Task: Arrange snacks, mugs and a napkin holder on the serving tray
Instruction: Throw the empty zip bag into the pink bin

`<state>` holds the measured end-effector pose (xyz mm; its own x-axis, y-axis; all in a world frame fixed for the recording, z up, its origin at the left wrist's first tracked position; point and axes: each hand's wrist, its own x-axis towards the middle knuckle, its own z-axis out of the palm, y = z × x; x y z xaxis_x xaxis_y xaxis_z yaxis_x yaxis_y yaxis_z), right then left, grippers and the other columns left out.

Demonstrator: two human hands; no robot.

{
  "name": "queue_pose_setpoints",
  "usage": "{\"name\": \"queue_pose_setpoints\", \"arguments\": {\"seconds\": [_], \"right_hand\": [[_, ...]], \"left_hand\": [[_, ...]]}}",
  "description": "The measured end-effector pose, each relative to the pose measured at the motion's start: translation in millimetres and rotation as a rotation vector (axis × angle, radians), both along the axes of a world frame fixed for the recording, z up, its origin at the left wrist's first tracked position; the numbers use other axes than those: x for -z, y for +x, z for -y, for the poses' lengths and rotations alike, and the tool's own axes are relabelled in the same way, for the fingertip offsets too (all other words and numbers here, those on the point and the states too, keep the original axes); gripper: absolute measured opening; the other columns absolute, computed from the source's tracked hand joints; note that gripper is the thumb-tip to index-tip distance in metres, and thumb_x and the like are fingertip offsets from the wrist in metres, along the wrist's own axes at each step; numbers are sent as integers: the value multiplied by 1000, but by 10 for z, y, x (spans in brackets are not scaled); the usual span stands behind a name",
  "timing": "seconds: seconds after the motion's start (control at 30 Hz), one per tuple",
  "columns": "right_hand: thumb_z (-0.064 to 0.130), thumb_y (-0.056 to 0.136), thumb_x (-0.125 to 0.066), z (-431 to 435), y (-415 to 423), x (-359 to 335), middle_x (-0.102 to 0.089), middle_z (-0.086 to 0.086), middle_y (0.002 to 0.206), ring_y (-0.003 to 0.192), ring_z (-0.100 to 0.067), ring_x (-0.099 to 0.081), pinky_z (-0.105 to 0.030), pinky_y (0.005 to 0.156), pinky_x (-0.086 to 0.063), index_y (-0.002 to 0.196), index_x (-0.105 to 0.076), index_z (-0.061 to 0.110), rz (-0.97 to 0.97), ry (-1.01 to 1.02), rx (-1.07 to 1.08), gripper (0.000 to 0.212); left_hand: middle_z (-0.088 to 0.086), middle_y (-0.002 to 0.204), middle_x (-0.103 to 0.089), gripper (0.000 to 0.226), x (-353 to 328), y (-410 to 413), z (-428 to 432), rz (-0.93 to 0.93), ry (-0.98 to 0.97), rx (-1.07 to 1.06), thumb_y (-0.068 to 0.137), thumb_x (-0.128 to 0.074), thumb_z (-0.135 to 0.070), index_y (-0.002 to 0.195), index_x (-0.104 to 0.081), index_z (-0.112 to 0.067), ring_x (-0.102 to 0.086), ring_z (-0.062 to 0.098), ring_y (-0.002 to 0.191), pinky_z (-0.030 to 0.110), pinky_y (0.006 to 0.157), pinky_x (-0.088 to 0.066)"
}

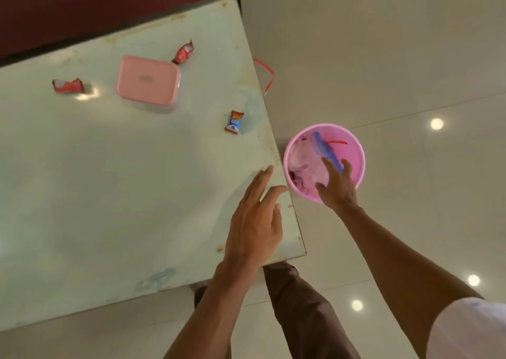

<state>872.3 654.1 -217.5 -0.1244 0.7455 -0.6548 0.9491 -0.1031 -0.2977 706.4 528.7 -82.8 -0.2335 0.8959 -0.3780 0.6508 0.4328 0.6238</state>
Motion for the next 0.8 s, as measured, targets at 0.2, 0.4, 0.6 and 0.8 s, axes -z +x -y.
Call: {"name": "queue_pose_setpoints", "arguments": {"seconds": [0.2,0.4,0.6,0.8], "right_hand": [[5,88,-66,88,-282,-783,-37,-18,150,138,-33,-38,-43,113,-35,129,-62,12,-232,221,99,42],[11,87,-72,437,-764,-1644,-35,-16,152,137,-37,-39,-39,97,-48,125,-65,13,-348,396,-150,39],[36,85,-73,1170,-1528,-1847,-26,-20,160,144,-44,-27,-62,105,-36,140,-53,9,-270,456,-598,65],[65,88,-50,2103,-2338,-1932,-10,-15,166,153,-35,-8,-57,114,-34,156,-27,11,-216,375,-880,90]], "left_hand": [[2,163,-37,34,-134,-314,411,-53,21,-106,99,-55,-5,132,-65,-12,-28,17,152,35,111,-47],[0,161,-38,42,-416,-798,1074,-181,38,-275,102,-55,-32,141,-60,-19,-29,17,151,35,107,-49],[3,156,-47,44,-694,-1393,2003,-299,64,-480,101,-54,-38,138,-63,-18,-34,21,148,35,111,-40],[10,153,-50,42,-795,-1948,2973,-367,33,-589,99,-54,-33,135,-65,-15,-41,30,145,45,108,-46]]}}
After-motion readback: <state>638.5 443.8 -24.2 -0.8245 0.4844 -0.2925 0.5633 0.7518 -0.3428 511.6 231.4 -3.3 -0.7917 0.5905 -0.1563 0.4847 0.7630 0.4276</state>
